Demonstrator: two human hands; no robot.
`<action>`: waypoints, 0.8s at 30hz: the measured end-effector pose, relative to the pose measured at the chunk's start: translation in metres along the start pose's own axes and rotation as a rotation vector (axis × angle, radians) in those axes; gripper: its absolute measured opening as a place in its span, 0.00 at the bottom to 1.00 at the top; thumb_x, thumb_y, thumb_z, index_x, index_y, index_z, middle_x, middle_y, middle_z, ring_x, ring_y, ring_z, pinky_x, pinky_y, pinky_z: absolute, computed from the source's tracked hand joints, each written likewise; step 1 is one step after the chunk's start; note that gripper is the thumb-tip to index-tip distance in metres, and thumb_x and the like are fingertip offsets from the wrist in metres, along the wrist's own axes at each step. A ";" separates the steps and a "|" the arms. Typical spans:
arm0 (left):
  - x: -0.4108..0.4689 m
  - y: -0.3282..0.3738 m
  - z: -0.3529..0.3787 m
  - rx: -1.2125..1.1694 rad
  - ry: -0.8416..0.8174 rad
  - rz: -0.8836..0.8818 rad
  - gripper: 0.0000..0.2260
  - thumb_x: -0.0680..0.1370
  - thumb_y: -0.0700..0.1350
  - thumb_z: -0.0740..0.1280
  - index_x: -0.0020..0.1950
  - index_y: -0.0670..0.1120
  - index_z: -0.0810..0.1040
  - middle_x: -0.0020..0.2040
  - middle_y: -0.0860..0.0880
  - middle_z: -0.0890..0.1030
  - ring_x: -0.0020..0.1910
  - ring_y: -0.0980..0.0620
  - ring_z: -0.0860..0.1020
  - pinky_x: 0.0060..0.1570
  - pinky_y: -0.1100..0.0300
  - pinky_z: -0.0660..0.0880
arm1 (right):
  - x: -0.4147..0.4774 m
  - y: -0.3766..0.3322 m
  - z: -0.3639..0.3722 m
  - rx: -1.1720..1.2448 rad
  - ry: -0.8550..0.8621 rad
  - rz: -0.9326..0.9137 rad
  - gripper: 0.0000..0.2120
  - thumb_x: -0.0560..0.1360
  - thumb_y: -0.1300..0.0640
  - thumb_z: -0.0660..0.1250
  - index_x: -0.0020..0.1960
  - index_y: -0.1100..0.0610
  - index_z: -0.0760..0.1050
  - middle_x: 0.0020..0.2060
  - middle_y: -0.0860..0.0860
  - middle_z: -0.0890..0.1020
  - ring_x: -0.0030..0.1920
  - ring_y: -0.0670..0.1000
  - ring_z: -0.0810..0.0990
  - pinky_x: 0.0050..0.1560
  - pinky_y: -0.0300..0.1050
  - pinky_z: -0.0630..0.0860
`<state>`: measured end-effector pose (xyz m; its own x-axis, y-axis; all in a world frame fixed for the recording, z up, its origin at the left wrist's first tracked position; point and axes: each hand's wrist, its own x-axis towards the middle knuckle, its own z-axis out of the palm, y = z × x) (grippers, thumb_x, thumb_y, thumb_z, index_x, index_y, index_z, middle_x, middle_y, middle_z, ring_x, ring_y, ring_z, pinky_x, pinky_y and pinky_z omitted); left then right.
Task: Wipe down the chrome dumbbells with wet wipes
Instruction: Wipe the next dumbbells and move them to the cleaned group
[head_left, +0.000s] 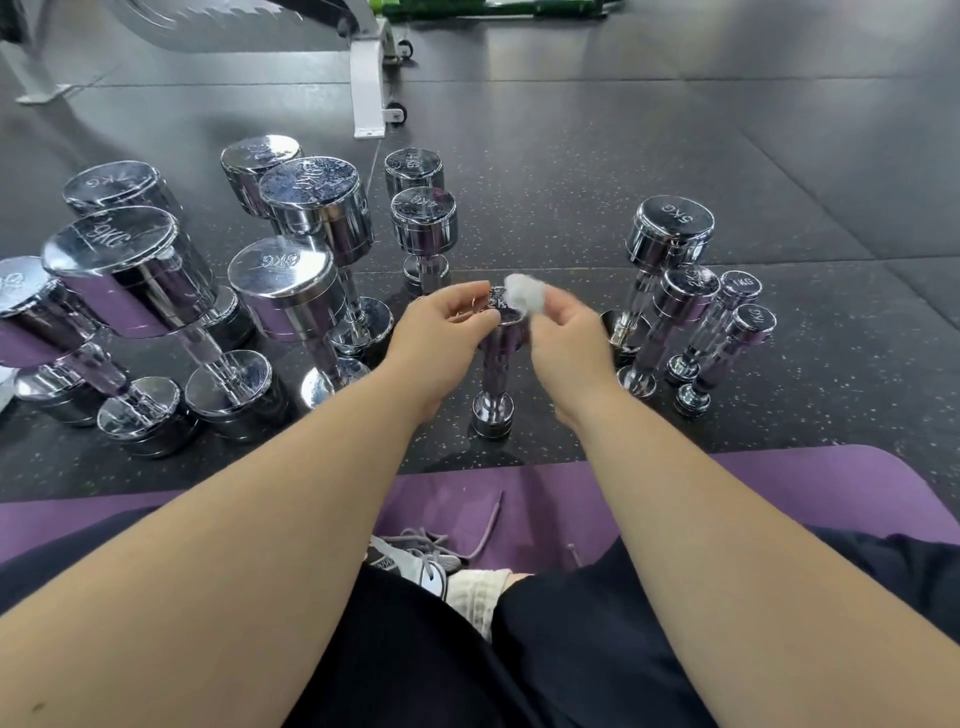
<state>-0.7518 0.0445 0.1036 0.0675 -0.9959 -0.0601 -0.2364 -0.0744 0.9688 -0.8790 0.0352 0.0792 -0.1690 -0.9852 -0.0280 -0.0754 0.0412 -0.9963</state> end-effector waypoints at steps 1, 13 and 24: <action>0.002 -0.002 -0.001 -0.025 -0.003 -0.012 0.16 0.77 0.41 0.70 0.66 0.49 0.78 0.57 0.55 0.82 0.53 0.58 0.80 0.63 0.59 0.74 | -0.002 0.001 0.006 0.004 -0.049 0.020 0.16 0.78 0.46 0.63 0.63 0.45 0.79 0.55 0.43 0.83 0.56 0.45 0.80 0.61 0.44 0.75; 0.013 -0.006 0.001 -0.204 -0.067 -0.094 0.14 0.78 0.40 0.69 0.63 0.48 0.78 0.53 0.50 0.82 0.47 0.55 0.80 0.53 0.61 0.78 | -0.036 0.009 0.028 -0.052 0.210 -0.042 0.03 0.73 0.52 0.74 0.43 0.51 0.82 0.43 0.49 0.84 0.43 0.47 0.82 0.47 0.44 0.78; 0.016 -0.002 0.010 -0.296 -0.120 -0.208 0.07 0.78 0.41 0.68 0.51 0.53 0.78 0.49 0.48 0.81 0.41 0.53 0.81 0.50 0.55 0.81 | 0.004 0.001 0.002 0.294 0.276 0.106 0.06 0.77 0.59 0.69 0.41 0.51 0.81 0.29 0.42 0.80 0.29 0.38 0.77 0.33 0.32 0.73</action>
<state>-0.7603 0.0281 0.0982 -0.0332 -0.9614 -0.2732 0.0618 -0.2748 0.9595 -0.8776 0.0306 0.0780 -0.4210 -0.8949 -0.1483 0.2338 0.0509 -0.9709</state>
